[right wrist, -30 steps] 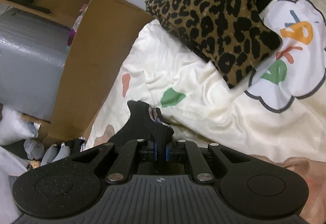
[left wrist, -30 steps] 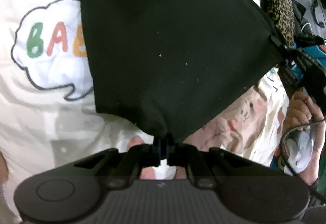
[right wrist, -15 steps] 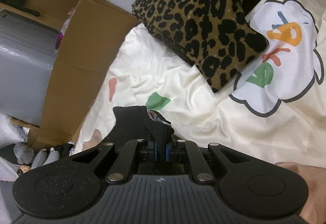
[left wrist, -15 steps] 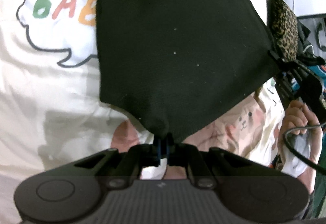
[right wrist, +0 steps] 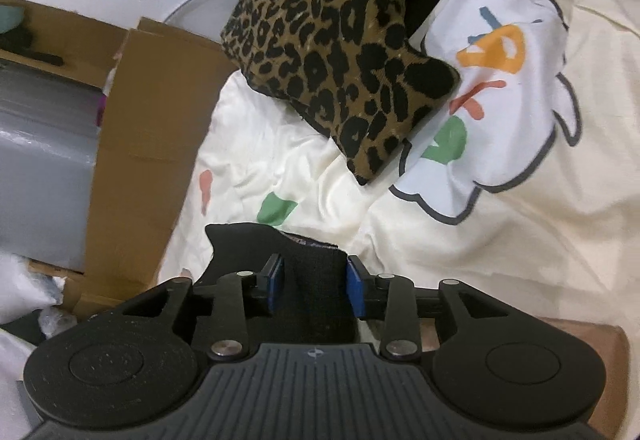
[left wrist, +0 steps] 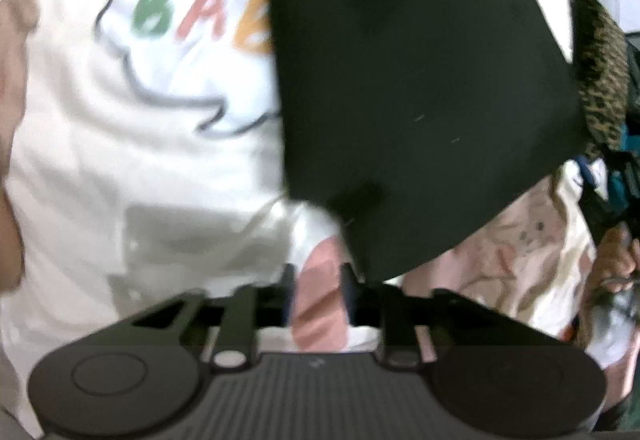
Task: Fold clothes
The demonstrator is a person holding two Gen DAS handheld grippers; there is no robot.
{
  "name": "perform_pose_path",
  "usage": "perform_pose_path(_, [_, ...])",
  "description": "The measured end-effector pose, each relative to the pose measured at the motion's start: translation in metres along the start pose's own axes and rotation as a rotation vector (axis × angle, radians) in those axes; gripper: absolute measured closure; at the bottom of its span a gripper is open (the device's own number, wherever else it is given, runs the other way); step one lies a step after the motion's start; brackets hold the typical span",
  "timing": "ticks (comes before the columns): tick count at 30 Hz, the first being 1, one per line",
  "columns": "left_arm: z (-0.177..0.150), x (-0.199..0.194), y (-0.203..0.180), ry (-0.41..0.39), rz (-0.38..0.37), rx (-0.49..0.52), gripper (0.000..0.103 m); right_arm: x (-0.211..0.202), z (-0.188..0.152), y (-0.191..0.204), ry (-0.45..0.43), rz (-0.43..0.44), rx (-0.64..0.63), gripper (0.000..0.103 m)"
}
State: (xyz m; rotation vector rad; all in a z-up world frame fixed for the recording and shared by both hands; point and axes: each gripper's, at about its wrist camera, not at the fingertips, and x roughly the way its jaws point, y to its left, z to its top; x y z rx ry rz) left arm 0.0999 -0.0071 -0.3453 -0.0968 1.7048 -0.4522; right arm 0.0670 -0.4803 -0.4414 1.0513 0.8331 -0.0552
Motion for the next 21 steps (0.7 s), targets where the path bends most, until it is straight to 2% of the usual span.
perform_pose_path(1, [0.007, -0.004, -0.005, 0.000, -0.006, 0.034, 0.054, -0.003, 0.000, -0.001, -0.002, 0.005, 0.004, 0.061])
perform_pose_path(4, [0.027, -0.013, -0.019, -0.014, 0.014, 0.135, 0.054, -0.009, -0.003, -0.002, 0.005, 0.014, -0.006, 0.061])
perform_pose_path(14, [0.094, -0.033, -0.060, -0.053, 0.103, 0.366, 0.047, -0.011, -0.024, -0.006, 0.071, 0.013, -0.030, 0.061])
perform_pose_path(21, [0.129, -0.043, -0.086, -0.120, 0.141, 0.547, 0.041, -0.004, -0.043, -0.003, 0.126, 0.007, -0.048, 0.061])
